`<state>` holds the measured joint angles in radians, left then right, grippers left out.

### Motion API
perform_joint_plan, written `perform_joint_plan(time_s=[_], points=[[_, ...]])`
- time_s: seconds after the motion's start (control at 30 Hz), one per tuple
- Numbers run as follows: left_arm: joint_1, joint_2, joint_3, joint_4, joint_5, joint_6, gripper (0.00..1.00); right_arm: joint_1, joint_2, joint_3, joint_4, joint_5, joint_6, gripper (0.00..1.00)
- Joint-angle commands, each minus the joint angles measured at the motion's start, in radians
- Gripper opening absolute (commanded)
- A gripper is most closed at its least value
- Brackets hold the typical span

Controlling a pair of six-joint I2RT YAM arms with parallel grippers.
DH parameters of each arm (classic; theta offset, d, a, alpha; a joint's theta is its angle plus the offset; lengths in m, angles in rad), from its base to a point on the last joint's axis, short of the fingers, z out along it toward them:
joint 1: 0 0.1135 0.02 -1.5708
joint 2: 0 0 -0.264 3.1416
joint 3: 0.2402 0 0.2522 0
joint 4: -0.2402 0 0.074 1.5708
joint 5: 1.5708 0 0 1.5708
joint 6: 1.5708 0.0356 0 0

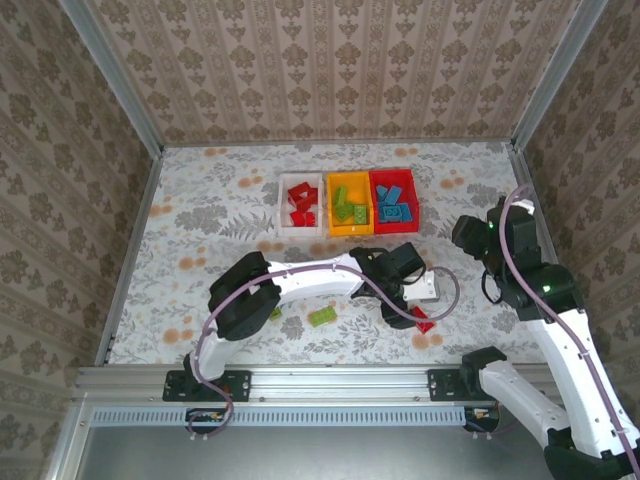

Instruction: Sort the legos into containers by color

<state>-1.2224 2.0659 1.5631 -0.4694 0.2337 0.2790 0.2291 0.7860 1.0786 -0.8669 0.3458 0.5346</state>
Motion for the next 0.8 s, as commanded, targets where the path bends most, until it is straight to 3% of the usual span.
perform_joint_plan(time_s=[0.0,0.03,0.07,0.1,0.2,0.43,0.77], points=[[-0.009,0.002,-0.028,0.152,-0.048,0.185,0.73,-0.006,-0.032,0.031,-0.079,0.032,-0.009,0.76],[-0.009,0.004,-0.035,0.173,-0.04,0.209,0.74,-0.005,-0.037,0.032,-0.085,0.031,-0.011,0.76],[-0.01,0.009,-0.038,0.193,-0.032,0.232,0.9,-0.005,-0.041,0.034,-0.092,0.029,-0.012,0.77],[-0.011,0.016,-0.038,0.204,-0.023,0.245,0.91,-0.006,-0.043,0.036,-0.097,0.028,-0.014,0.77],[-0.012,0.041,-0.012,0.17,0.044,0.299,0.92,-0.006,-0.044,0.037,-0.105,0.022,-0.022,0.77],[-0.024,0.058,-0.014,0.152,0.08,0.336,0.91,-0.008,-0.034,0.026,-0.091,-0.001,-0.029,0.78],[-0.044,0.124,0.014,0.166,0.065,0.297,0.89,-0.015,-0.027,0.009,-0.075,-0.031,-0.028,0.78]])
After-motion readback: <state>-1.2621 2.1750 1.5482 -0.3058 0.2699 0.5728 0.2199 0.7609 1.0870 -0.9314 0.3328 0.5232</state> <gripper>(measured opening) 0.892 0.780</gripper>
